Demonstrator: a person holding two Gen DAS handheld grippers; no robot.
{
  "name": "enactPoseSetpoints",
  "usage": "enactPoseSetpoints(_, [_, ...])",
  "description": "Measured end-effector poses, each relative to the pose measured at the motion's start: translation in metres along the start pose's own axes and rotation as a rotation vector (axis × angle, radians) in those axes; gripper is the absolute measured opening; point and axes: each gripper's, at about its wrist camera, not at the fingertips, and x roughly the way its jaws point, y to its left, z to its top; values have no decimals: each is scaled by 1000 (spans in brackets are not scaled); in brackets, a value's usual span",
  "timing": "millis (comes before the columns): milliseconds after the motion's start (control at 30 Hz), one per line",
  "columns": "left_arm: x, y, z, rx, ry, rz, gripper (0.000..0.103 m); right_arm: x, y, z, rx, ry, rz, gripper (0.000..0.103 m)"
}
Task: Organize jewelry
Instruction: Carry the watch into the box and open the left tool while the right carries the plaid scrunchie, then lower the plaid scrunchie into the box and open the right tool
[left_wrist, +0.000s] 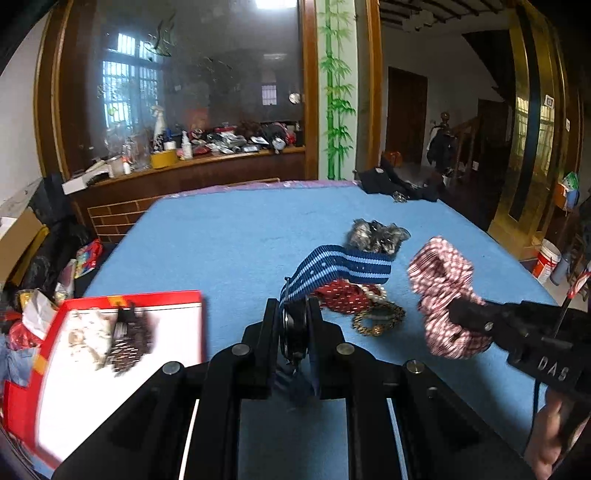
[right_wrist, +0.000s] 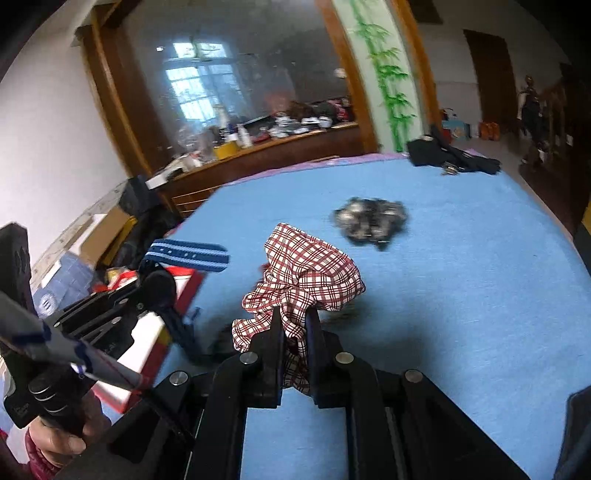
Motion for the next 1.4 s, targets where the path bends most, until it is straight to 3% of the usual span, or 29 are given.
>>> enactPoseSetpoints(267, [-48,58,-12,-56,-30,70,14,5,65,4,-76,5,112,13])
enactPoseSetpoints(533, [-77,138,-37,-155,-27,194,14,28,113,-3,-133,57,192,14])
enactPoseSetpoints(733, [-75,186,-59,-238,33,227,14,49,134,-8,-157,94,224,14])
enactPoseSetpoints(967, [-65,193,-68,-260,60,209,14,72,148,-14,-149,166,265,14])
enactPoseSetpoints(1233, [-56,194,-74,-260,90,207,14,115,165,-5,-182,218,178,14])
enactPoseSetpoints(1400, [-51,193,-76,-260,101,196,14,154,170,-3,-181,308,138,14])
